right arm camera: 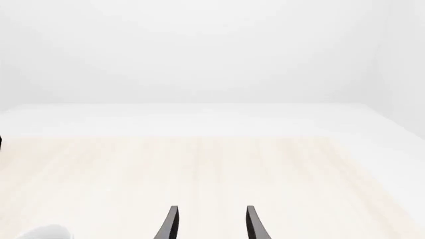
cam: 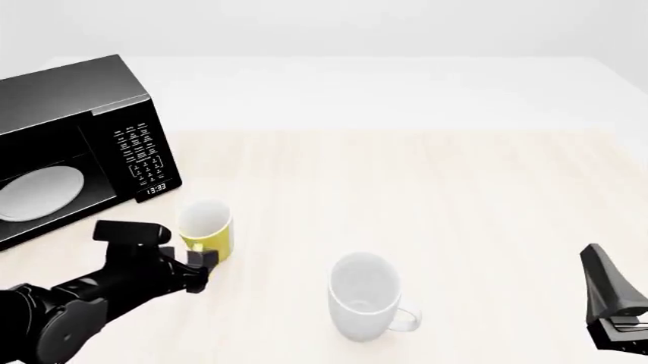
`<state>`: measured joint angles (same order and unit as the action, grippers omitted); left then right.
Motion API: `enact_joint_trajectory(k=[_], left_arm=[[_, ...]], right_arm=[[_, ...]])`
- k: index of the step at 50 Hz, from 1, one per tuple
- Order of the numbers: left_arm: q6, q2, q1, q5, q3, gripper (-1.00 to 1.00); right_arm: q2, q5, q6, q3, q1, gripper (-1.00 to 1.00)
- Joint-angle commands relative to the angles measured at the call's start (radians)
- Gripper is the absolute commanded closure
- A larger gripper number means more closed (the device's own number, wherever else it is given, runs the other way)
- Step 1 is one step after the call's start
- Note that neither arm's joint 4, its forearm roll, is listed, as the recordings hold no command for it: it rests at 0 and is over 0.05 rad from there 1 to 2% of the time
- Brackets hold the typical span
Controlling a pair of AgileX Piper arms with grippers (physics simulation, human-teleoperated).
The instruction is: Put the yellow and white mug in the microwave and close it.
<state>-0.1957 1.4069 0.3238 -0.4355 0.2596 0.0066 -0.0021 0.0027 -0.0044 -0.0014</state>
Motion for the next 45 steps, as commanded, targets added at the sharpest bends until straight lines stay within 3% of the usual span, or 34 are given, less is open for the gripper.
enact_joint_trajectory(k=[1,25,26,37,39,45], left_arm=[[-0.011,0.037,0.002,-0.005,0.005,-1.0],[-0.045,0.142,0.033,-0.049,0.007,-1.0],[-0.049,0.14,0.033,-0.049,0.006,1.0],[-0.048,0.112,0.018,-0.046,-0.016,1.0],[-0.034,0.061,-0.016,-0.042,-0.036,1.0],[-0.036,0.003,-0.004,-0.011,-0.04,1.0]], right_arm=[[0.0,0.0,0.0,0.0,0.0,-1.0],[0.0,0.0,0.0,0.0,0.0,-1.0],[0.0,0.0,0.0,0.0,0.0,-1.0],[0.0,0.0,0.0,0.0,0.0,-1.0],[0.0,0.0,0.0,0.0,0.0,-1.0],[0.0,0.0,0.0,0.0,0.0,-1.0]])
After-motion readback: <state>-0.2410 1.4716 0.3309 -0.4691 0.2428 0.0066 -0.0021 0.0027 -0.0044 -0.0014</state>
